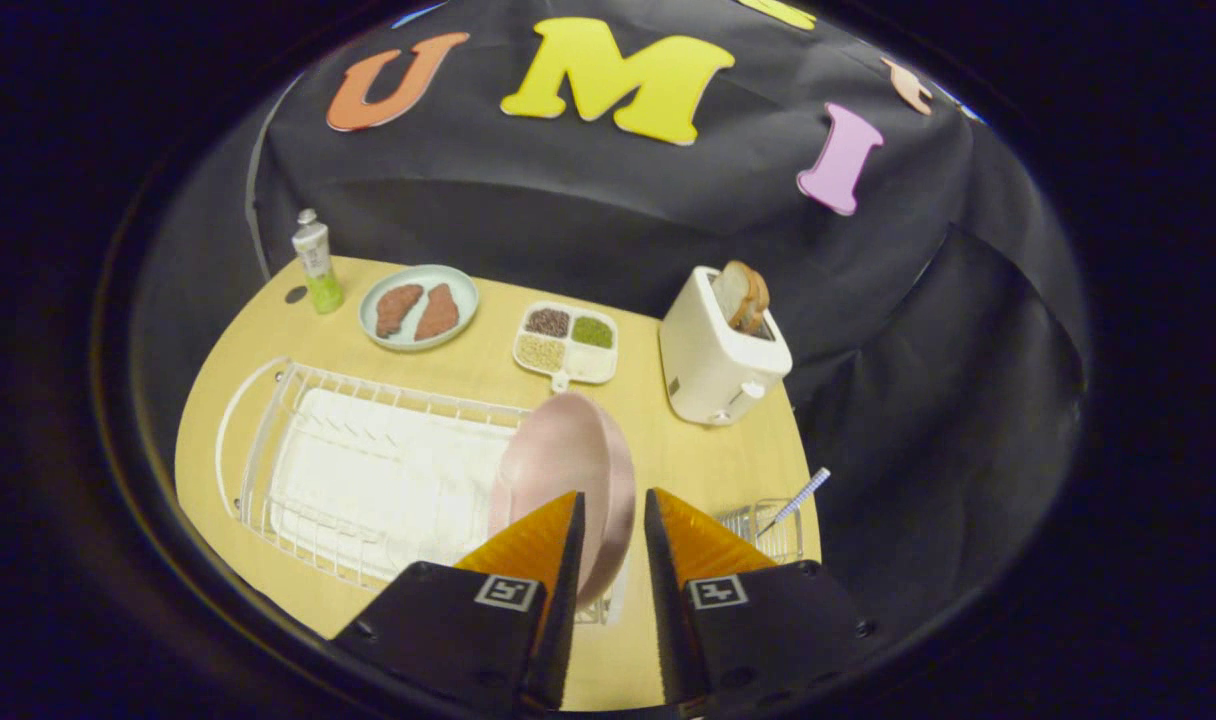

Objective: Take the plate from the dish rack, then take the spoon from the basket and place it into the plate.

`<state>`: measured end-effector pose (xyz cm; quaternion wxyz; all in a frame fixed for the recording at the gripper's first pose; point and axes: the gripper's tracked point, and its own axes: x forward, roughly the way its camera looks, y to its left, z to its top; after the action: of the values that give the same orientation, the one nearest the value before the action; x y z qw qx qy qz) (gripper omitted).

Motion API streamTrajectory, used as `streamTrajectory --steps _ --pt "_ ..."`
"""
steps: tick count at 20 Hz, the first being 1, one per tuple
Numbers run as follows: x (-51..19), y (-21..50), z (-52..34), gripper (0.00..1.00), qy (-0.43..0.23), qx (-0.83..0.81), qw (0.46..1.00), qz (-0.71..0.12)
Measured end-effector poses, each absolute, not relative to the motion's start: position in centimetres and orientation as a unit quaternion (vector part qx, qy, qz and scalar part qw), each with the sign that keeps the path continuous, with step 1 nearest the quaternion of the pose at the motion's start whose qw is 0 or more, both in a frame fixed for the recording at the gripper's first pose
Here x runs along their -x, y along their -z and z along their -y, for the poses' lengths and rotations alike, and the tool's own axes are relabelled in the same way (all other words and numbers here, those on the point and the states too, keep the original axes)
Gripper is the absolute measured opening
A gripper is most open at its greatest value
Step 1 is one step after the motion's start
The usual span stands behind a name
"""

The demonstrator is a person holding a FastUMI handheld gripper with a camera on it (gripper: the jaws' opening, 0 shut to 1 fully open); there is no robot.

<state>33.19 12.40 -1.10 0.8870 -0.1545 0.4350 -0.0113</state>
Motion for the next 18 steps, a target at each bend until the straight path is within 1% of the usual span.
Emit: streamTrajectory --steps 2,4,6,7,10,12,18 --pt "-33.9 2.1 -12.3 0.33 0.010 0.139 0.875 -0.464" --pt "-34.4 2.5 -11.3 0.27 0.028 0.140 0.870 -0.472" --pt "-34.2 2.5 -11.5 0.23 0.034 0.143 0.868 -0.475" --pt "-33.9 2.4 -11.6 0.22 0.046 0.147 0.867 -0.474" --pt "-33.3 1.9 -11.5 0.15 0.093 0.205 0.864 -0.451" --pt "-32.9 1.7 -12.2 0.12 0.118 0.226 0.865 -0.431" --pt "-32.5 0.4 -13.9 0.11 0.188 0.275 0.866 -0.372"
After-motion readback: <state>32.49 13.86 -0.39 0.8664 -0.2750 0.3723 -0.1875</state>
